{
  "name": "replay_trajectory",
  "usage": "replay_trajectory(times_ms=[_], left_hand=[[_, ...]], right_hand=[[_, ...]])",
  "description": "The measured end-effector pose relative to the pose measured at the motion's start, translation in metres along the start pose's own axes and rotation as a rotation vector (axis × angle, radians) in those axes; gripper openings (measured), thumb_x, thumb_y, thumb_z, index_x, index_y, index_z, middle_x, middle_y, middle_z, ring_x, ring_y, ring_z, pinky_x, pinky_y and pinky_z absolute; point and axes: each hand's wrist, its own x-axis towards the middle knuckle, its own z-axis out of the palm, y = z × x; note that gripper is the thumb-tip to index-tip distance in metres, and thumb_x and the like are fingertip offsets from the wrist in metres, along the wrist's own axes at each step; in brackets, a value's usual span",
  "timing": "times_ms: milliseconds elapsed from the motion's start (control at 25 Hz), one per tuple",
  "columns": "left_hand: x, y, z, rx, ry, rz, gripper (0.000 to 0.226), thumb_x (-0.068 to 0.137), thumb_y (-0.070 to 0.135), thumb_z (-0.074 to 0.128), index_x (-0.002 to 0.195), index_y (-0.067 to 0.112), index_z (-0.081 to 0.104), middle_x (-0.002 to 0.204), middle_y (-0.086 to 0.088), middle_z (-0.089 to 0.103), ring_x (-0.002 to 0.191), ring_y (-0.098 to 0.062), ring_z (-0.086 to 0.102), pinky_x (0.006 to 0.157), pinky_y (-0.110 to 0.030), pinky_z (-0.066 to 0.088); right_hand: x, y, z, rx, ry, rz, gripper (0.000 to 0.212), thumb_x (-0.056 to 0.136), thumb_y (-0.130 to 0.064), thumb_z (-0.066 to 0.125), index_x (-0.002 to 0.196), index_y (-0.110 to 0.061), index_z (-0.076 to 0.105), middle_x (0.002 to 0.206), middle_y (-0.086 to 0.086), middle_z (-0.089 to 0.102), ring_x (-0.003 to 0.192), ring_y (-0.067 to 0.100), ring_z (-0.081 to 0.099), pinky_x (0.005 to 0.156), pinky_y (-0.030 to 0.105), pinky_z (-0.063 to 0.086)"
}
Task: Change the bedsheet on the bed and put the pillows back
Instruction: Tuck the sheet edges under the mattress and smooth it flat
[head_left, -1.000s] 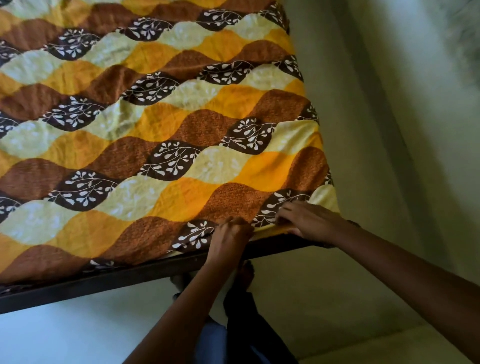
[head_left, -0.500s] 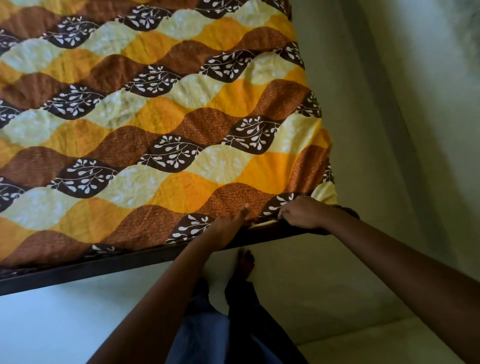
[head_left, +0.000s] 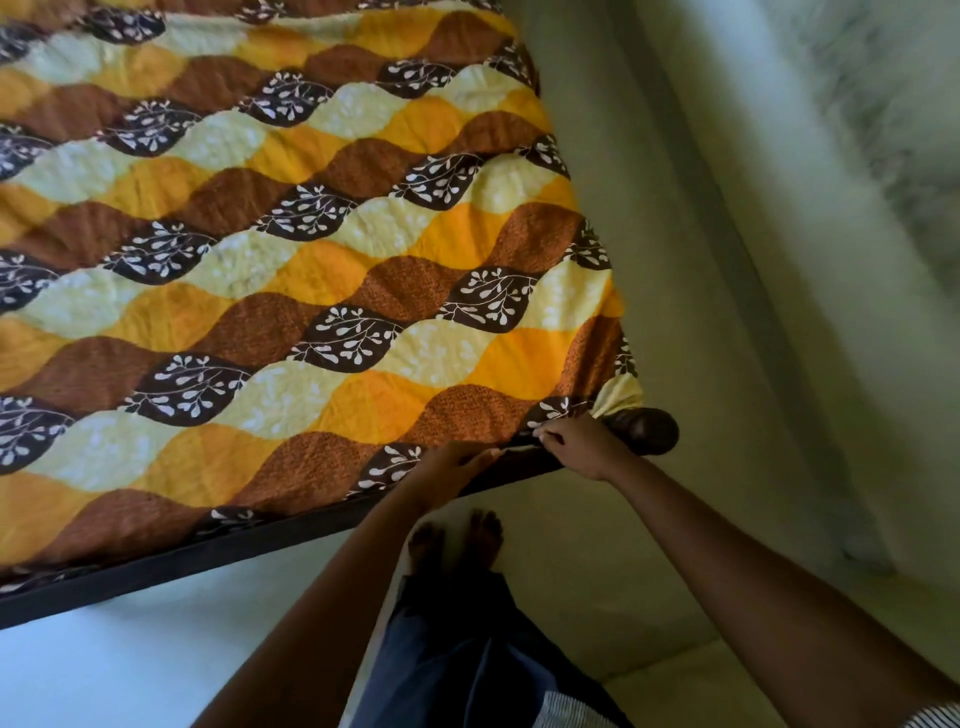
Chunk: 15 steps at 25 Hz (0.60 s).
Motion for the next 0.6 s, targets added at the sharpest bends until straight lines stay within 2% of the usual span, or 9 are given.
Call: replay_trajectory(times_ms=[40,120,200,280,360,480,600], left_hand=[[-0.012,0.0,-0.003,-0.01,0.067,0.029,0.035,0.097,0.031,0.043,0.122,0.014,0.06,0.111,-0.009,0.065,0.099,-0.024,0.06,0.077,-0.025,0.039],[-0.036,-0.004,-0.01,-0.011,0.187,0.058,0.032,0.097,0.026,0.046,0.122,0.014,0.06,0.114,-0.002,0.064,0.1,-0.015,0.057,0.078,-0.021,0.037],[-0.055,-0.005,-0.015,0.028,0.242,0.104,0.028,0.096,0.022,0.049,0.119,0.012,0.063,0.112,-0.007,0.066,0.099,-0.015,0.059,0.075,-0.02,0.037],[-0.066,-0.003,-0.014,0.048,0.257,0.16,0.027,0.095,0.02,0.052,0.116,0.01,0.064,0.107,-0.01,0.067,0.092,-0.015,0.059,0.072,-0.021,0.039],[-0.076,0.011,-0.011,0.07,0.196,0.157,0.03,0.095,0.026,0.049,0.118,0.012,0.063,0.103,-0.008,0.066,0.09,-0.014,0.058,0.074,-0.024,0.043],[-0.078,0.045,-0.003,0.142,0.052,0.165,0.029,0.097,0.027,0.045,0.122,0.02,0.058,0.104,-0.003,0.063,0.081,-0.008,0.056,0.064,-0.018,0.042],[-0.069,0.097,0.014,0.186,-0.047,0.275,0.033,0.098,0.026,0.044,0.128,0.019,0.054,0.121,0.005,0.056,0.104,-0.006,0.052,0.079,-0.019,0.041]], right_hand=[[-0.011,0.0,0.002,0.084,0.113,-0.024,0.029,0.096,-0.018,0.046,0.117,-0.011,0.064,0.122,0.006,0.064,0.113,0.023,0.057,0.091,0.03,0.045],[-0.039,-0.01,0.001,0.209,0.228,-0.024,0.028,0.094,-0.013,0.049,0.118,-0.011,0.063,0.121,0.004,0.064,0.112,0.018,0.059,0.085,0.02,0.044],[-0.067,-0.018,-0.002,0.303,0.27,-0.013,0.028,0.094,-0.01,0.049,0.118,-0.011,0.063,0.118,0.005,0.066,0.106,0.015,0.061,0.072,0.011,0.042],[-0.091,-0.021,-0.004,0.382,0.326,0.01,0.027,0.095,-0.011,0.049,0.117,-0.012,0.064,0.115,0.004,0.067,0.101,0.013,0.062,0.067,0.006,0.042],[-0.117,-0.016,-0.006,0.457,0.378,0.068,0.027,0.096,-0.015,0.048,0.117,-0.015,0.063,0.113,0.001,0.066,0.097,0.013,0.064,0.069,0.013,0.044],[-0.146,0.007,-0.006,0.544,0.408,0.119,0.027,0.097,-0.02,0.046,0.118,-0.017,0.062,0.114,-0.003,0.064,0.099,0.005,0.058,0.067,0.002,0.039],[-0.164,0.044,-0.007,0.695,0.436,0.202,0.026,0.097,-0.027,0.047,0.116,-0.019,0.064,0.119,0.0,0.064,0.104,0.012,0.059,0.077,0.016,0.042]])
